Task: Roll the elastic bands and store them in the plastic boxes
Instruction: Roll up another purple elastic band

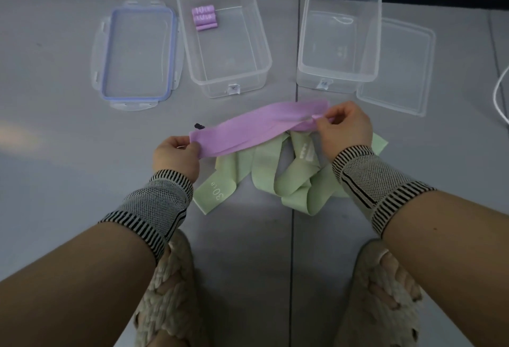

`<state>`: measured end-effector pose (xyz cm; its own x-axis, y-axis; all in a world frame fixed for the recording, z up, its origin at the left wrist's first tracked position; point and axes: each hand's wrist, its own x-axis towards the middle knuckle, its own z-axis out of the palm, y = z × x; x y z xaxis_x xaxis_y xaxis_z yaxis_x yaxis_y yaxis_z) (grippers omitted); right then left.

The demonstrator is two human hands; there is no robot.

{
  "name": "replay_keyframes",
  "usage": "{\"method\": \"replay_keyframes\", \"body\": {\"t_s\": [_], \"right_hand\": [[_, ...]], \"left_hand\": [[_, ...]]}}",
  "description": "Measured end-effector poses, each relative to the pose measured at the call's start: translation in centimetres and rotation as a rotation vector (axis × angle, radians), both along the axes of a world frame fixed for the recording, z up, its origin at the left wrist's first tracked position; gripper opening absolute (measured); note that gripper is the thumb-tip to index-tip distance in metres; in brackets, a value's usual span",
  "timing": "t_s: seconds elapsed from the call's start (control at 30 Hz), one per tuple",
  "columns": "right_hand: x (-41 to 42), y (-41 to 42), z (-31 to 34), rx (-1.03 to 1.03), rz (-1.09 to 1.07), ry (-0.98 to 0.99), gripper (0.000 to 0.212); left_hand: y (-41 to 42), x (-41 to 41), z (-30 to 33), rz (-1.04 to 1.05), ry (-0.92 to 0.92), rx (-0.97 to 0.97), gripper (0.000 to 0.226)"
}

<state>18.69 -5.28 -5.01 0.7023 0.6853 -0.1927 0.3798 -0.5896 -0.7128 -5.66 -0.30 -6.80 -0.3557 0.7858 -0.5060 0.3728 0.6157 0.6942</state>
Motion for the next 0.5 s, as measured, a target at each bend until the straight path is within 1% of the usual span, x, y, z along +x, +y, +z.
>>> {"method": "replay_keyframes", "body": {"t_s": [0.07, 0.13, 0.23, 0.33, 0.4, 0.5], "right_hand": [[0.2, -0.2, -0.1, 0.017, -0.038, 0.050, 0.013], [0.2, -0.4, -0.2, 0.020, -0.045, 0.087, 0.016], [0.4, -0.5, -0.2, 0.001, -0.078, 0.145, 0.020], [1.0, -0.4, -0.1, -0.064, -0.143, 0.278, 0.028], [1.2, -0.4, 0.2, -0.017, -0.206, 0.520, 0.027], [1.2, 0.3, 1.7, 0.098, -0.330, 1.017, 0.019]], "left_hand": [[-0.2, 0.6, 0.0, -0.015, -0.001, -0.007, 0.003], [-0.3, 1.4, 0.0, -0.026, -0.014, -0.017, 0.010], [-0.4, 2.3, 0.0, -0.043, -0.027, -0.032, 0.009], [-0.5, 3.0, -0.1, -0.066, -0.019, -0.022, 0.011], [-0.6, 3.4, -0.2, -0.078, -0.012, -0.022, 0.012], [-0.7, 4.1, -0.2, -0.086, -0.022, -0.036, 0.012]]}}
